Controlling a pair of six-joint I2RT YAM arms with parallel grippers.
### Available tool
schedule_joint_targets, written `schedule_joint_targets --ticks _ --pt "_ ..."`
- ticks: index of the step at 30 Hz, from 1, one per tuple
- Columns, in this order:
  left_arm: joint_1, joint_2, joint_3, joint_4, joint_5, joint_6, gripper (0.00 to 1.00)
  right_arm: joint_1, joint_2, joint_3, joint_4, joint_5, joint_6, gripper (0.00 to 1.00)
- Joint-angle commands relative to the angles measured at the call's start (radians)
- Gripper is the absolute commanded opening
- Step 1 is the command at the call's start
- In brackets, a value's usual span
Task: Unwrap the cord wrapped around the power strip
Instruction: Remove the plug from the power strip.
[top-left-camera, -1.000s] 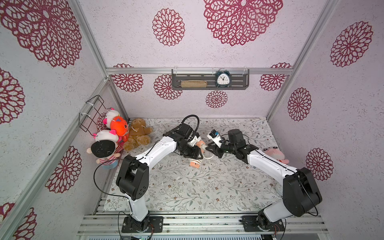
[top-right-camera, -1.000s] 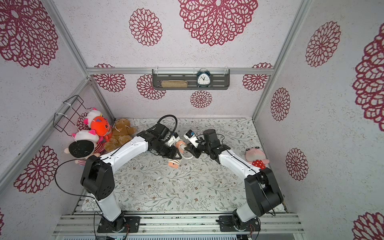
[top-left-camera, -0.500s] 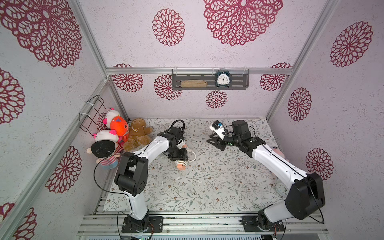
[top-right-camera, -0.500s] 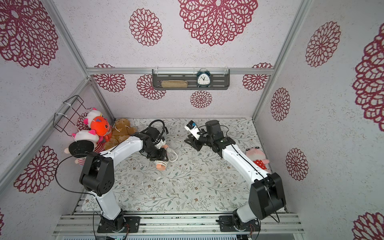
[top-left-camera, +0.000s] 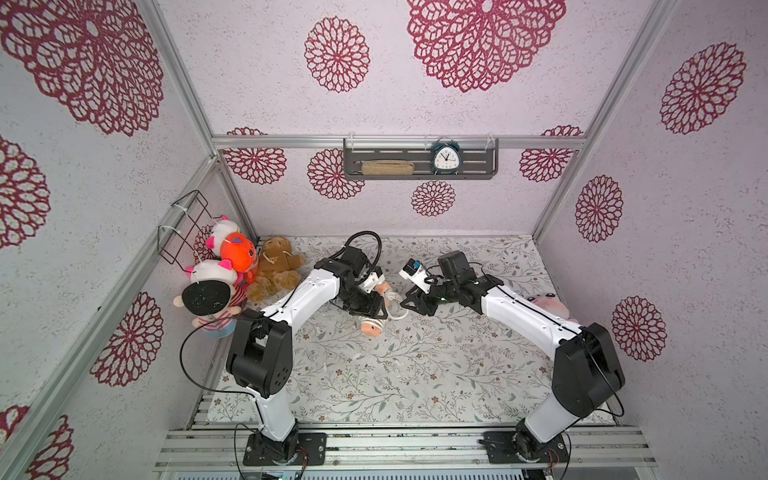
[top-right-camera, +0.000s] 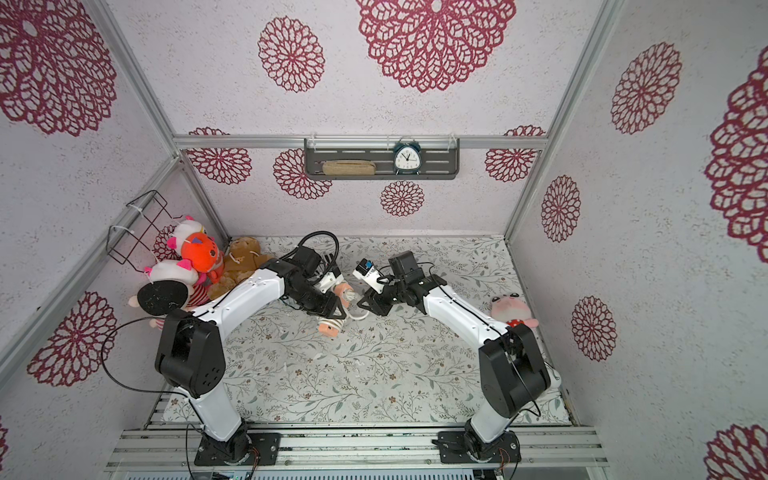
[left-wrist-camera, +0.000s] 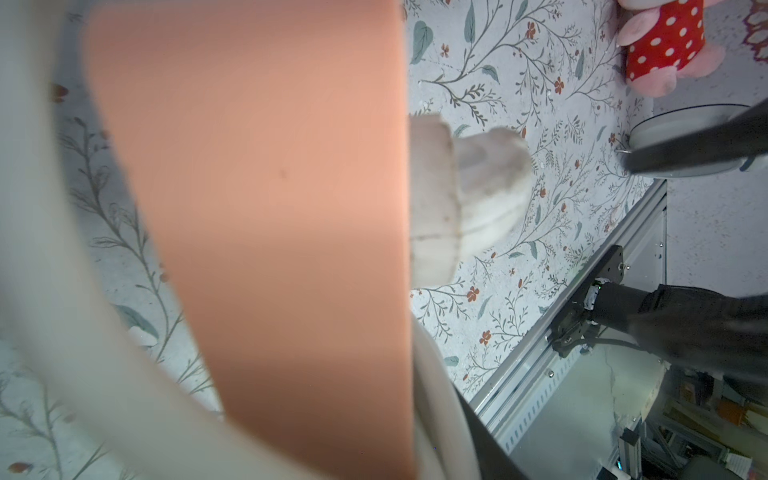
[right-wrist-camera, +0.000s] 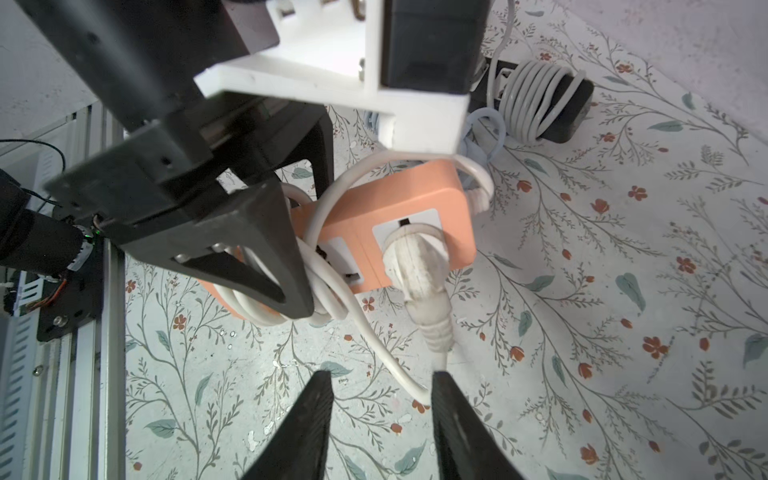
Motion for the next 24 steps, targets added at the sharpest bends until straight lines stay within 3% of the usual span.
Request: schedule_joint_targets --ticks 1,9,17,24 --pt "-0.014 -0.021 0.036 -0.008 0.046 0.054 0.00 0.005 0.013 0.036 0.038 0.051 0.007 0.41" --pt "-0.029 -0.035 0.040 -0.025 0.057 0.075 0.00 0.005 0.053 0.048 0.075 0.098 0.011 0.40" --pt "-0.032 -0.027 0.049 -0.016 0.052 0.062 0.00 0.026 0.068 0.059 0.031 0.008 -0.011 0.44" --pt "-0.032 -0.026 0.054 -0.020 0.057 0.065 0.00 0.037 0.090 0.068 -0.019 0.000 -0.044 0.46"
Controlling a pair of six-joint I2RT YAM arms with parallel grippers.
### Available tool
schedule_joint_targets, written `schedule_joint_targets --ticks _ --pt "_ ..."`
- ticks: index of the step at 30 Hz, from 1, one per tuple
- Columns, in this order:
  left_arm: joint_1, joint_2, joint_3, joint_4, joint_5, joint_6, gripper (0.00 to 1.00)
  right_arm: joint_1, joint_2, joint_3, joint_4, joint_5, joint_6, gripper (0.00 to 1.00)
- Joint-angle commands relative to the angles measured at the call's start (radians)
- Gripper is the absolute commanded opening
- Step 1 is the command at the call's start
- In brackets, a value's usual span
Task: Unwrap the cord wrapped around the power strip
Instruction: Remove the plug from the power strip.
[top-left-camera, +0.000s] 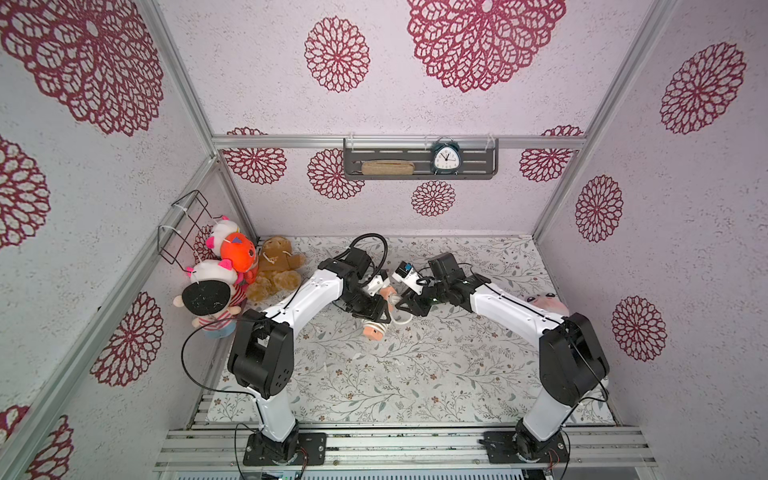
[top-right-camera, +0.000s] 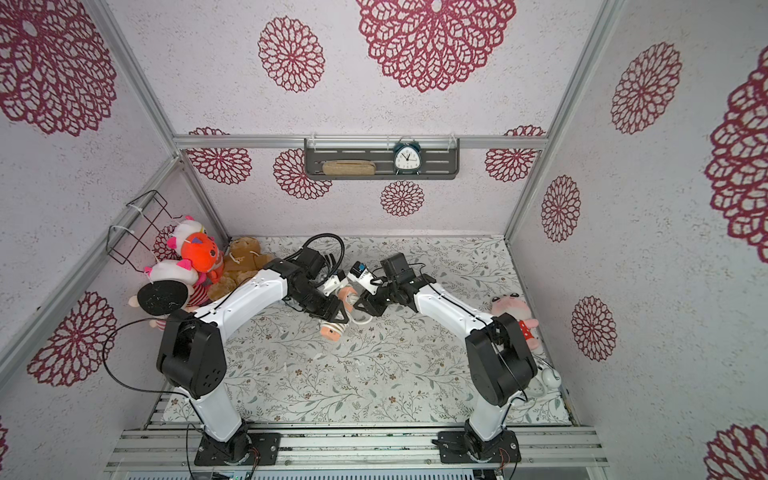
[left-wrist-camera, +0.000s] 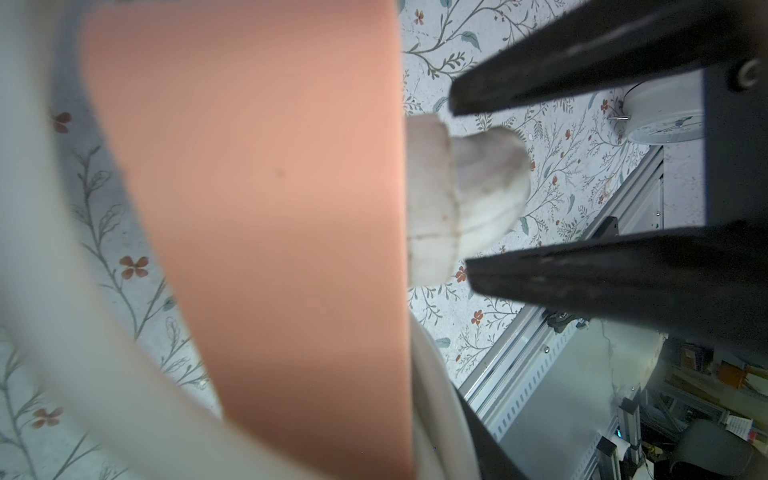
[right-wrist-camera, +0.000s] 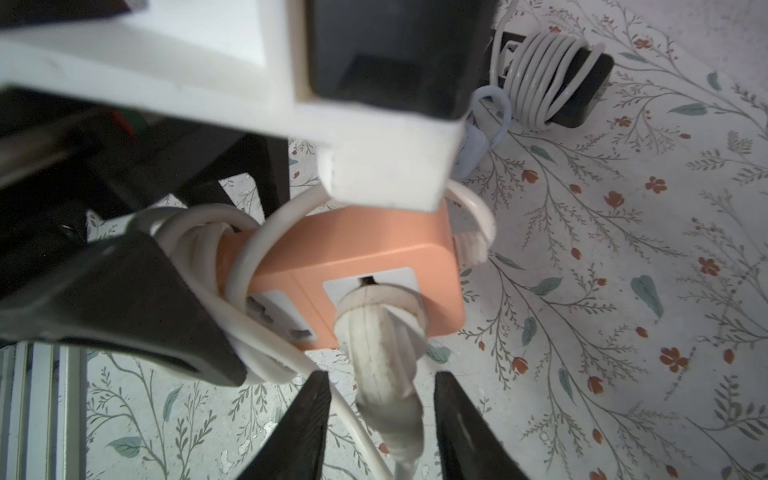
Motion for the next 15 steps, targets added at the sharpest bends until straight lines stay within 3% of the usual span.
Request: schedule_joint_targets --ticks 1,6,10,13,15 --pt "-0.007 -0.028 0.038 0.014 0.045 0.036 0.00 0.009 0.001 0.033 -0.022 -0.027 -0.026 0.44" --pt "-0.012 -0.025 0.033 0.006 0.037 0.044 0.00 0.017 -0.015 0.018 0.038 0.005 -0.013 0.22" --pt "-0.014 -0.026 0.032 0.006 0.044 0.048 0.00 0.019 -0.043 -0.010 0.083 0.022 -0.008 0.17" --pt "-0.018 -0.017 0.035 0.006 0.047 0.049 0.00 0.019 -0.058 -0.024 0.106 -0.010 -0.003 0.00" --pt "-0.016 -0.006 0.038 0.001 0.042 0.041 0.00 0.019 -0.067 -0.026 0.112 -0.041 0.011 0.00"
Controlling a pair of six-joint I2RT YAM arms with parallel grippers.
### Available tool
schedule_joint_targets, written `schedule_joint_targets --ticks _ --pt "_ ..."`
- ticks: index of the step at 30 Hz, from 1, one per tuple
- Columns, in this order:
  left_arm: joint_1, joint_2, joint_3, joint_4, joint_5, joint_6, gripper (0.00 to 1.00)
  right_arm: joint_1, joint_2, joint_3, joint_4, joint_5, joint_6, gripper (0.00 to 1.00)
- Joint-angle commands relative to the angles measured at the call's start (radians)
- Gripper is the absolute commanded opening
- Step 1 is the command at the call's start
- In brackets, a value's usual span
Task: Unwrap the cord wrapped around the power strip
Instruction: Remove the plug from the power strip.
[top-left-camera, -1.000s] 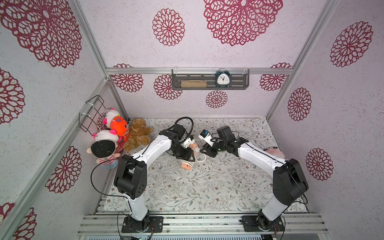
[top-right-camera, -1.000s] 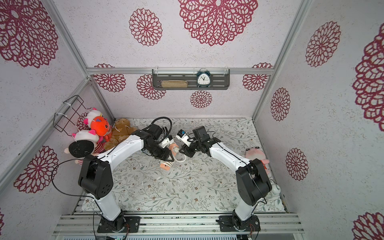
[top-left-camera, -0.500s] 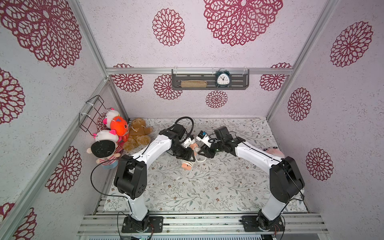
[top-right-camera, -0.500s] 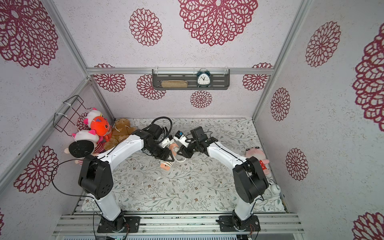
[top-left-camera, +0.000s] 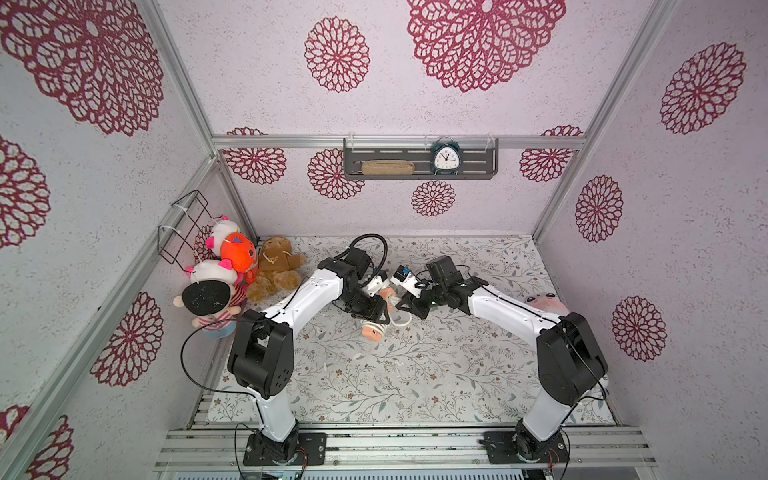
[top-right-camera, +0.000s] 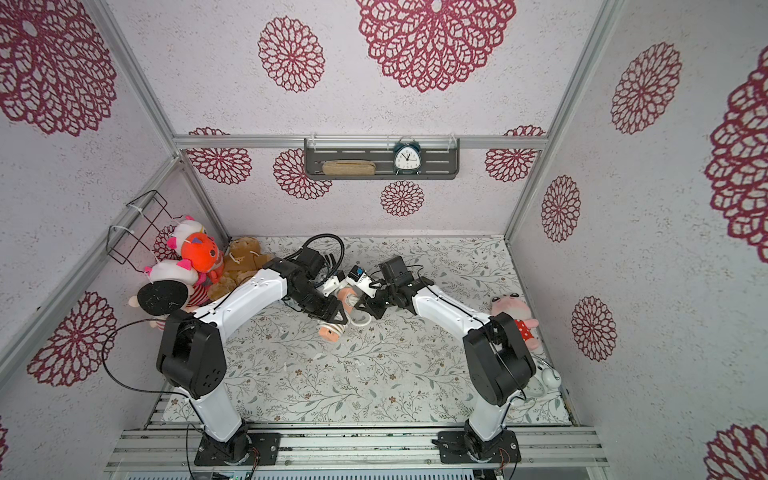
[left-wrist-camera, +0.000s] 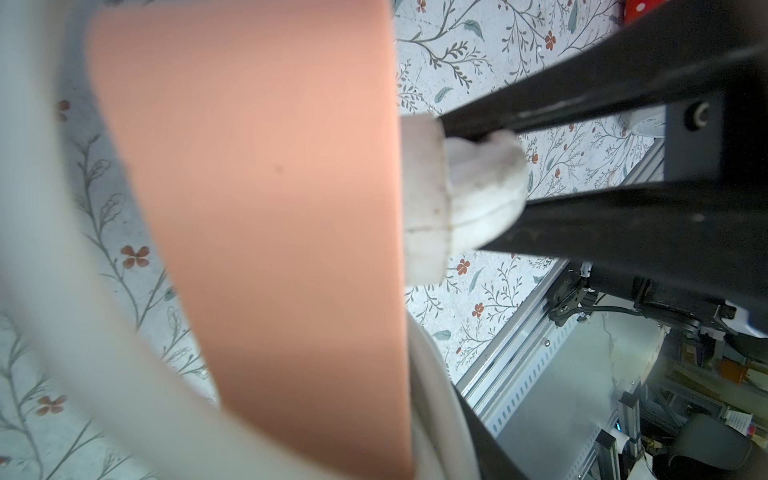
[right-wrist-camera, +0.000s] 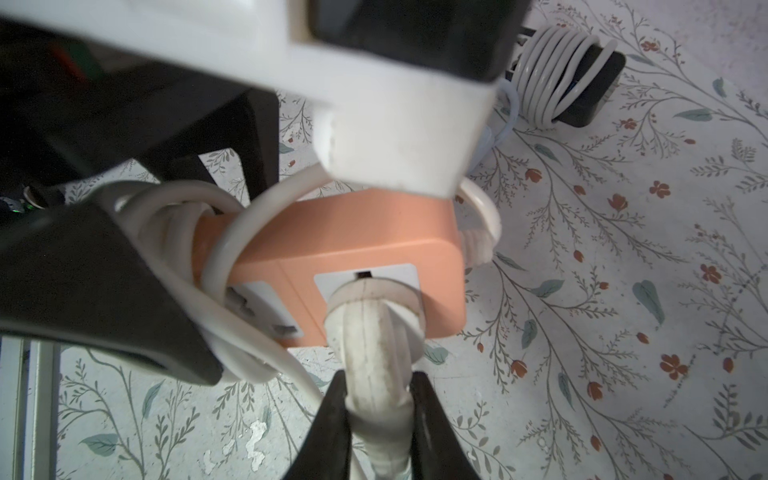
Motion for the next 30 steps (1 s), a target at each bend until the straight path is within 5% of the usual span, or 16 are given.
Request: schedule_joint_targets --ticks 1,17,20,25,28,30 --pt "-0.012 0.006 0.036 0.023 0.044 0.028 0.00 0.007 -0.069 0.003 0.071 -0.072 0.040 0.00" --pt "0.136 0.117 -0.030 0.098 0.196 -0.158 0.00 -0.076 -0.365 -0.256 0.442 -0.080 0.155 0.00" --pt "0.139 0.130 -0.034 0.076 0.116 -0.174 0.00 -0.118 -0.395 -0.292 0.532 -0.111 0.227 0.00" --pt "0.128 0.149 -0.003 -0.018 -0.195 -0.217 0.00 -0.147 -0.402 -0.301 0.562 -0.114 0.262 0.00" --pt "0.125 0.196 0.008 -0.053 -0.259 -0.220 0.00 -0.151 -0.407 -0.310 0.593 -0.129 0.277 0.00" --pt "0.134 0.191 -0.008 -0.030 -0.164 -0.205 0.00 -0.161 -0.410 -0.322 0.636 -0.149 0.306 0.00"
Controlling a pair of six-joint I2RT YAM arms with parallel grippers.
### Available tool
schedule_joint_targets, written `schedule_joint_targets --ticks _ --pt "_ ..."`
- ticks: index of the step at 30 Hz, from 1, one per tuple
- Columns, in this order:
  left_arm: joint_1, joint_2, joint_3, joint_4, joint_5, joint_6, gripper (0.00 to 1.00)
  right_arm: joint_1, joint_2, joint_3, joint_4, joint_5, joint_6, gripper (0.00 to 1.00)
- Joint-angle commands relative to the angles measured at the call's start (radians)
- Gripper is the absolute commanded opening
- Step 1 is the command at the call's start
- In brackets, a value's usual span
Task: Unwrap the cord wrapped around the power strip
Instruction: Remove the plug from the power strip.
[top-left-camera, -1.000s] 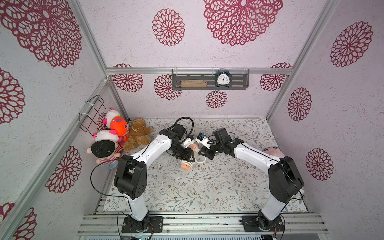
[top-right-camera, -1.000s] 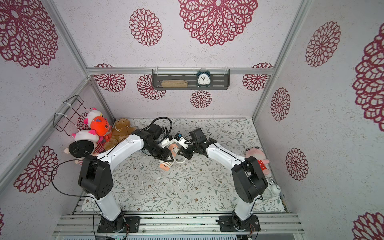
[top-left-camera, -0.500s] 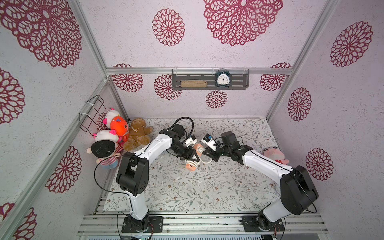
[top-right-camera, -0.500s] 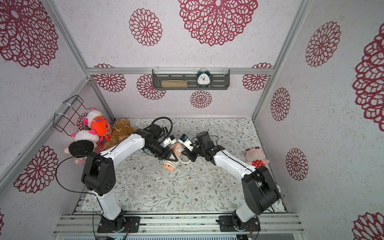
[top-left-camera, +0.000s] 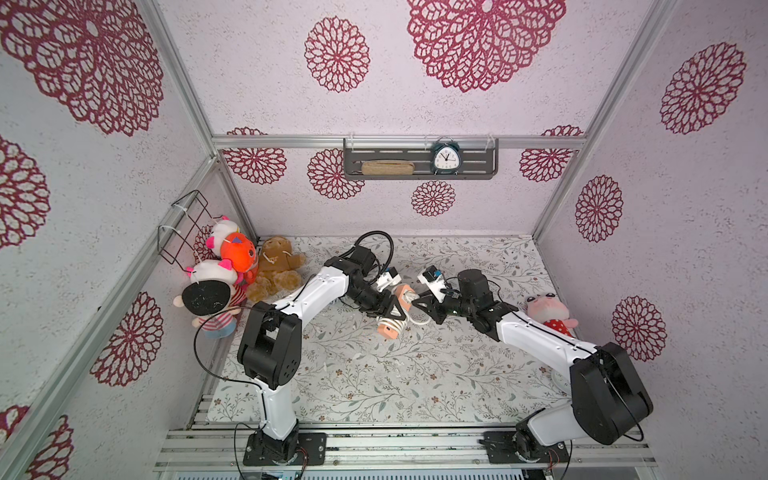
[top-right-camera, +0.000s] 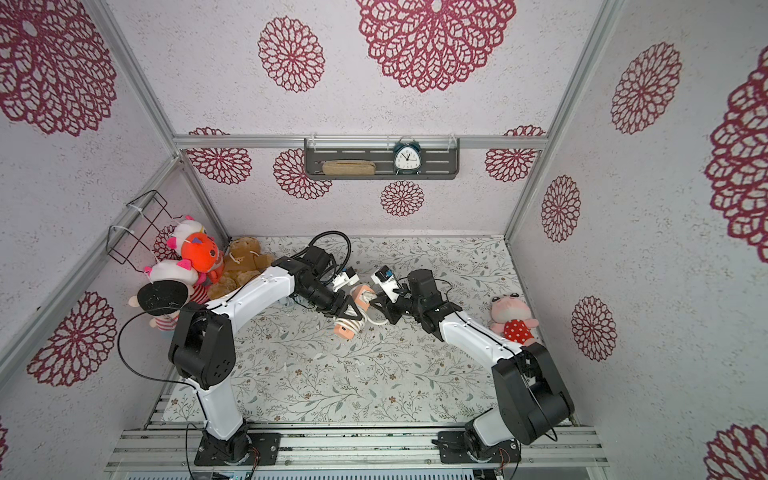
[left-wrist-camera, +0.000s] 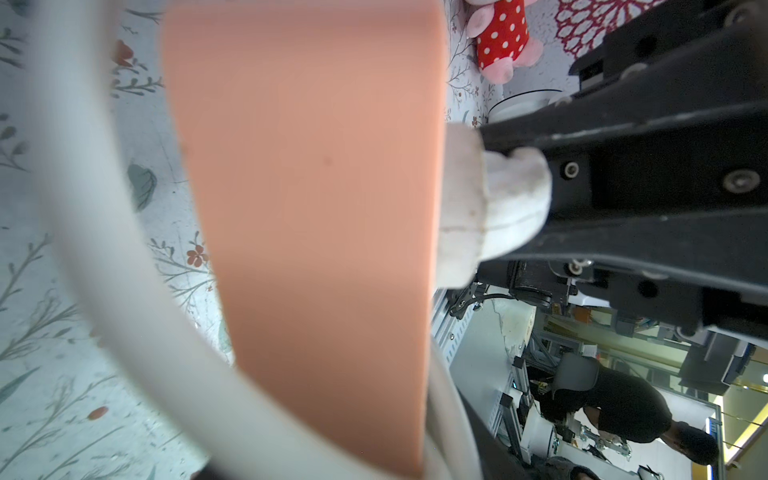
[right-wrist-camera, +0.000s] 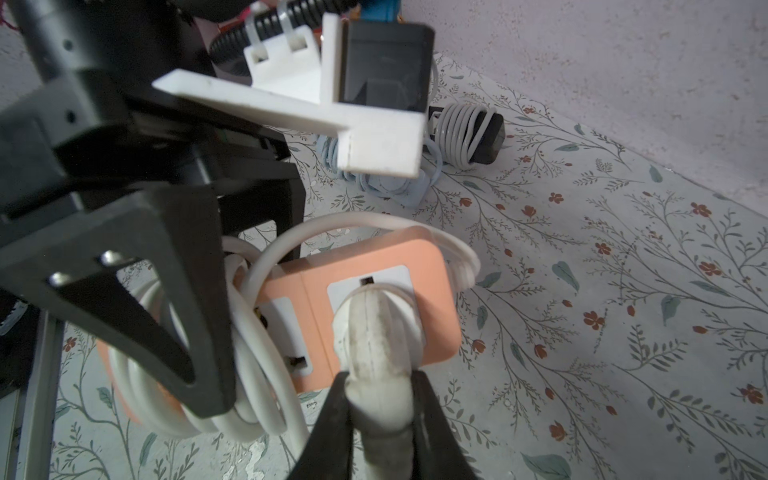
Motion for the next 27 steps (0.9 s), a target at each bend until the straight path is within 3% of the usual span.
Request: schedule_joint_targets --ticks 1,5,8,12,20,24,27 --pt "0.133 0.082 -0.086 -0.046 -0.317 -0.149 0.00 -0.060 -0.146 0.045 0.245 -0.128 0.118 0.00" --pt "0.195 0.072 -0.175 0.110 -0.053 -0.191 0.00 -0.070 -0.155 0.045 0.260 -0.131 0.121 0.00" --pt "0.208 0.007 -0.217 0.196 -0.020 -0.246 0.00 -0.068 -0.161 0.069 0.202 -0.111 0.071 0.00" --pt "0.213 0.035 -0.193 0.128 -0.120 -0.236 0.00 -0.044 -0.164 0.114 0.076 -0.032 -0.048 0.00" --pt "0.133 0.112 -0.055 -0.097 -0.520 -0.221 0.00 0.041 -0.165 0.156 -0.039 0.144 -0.200 0.00" --pt "0.141 0.077 -0.075 -0.017 -0.387 -0.233 0.00 0.043 -0.140 0.171 -0.026 0.143 -0.165 0.00" --pt "0.149 -0.025 -0.122 0.111 -0.287 -0.289 0.00 0.036 -0.143 0.152 0.009 0.158 -0.104 0.00"
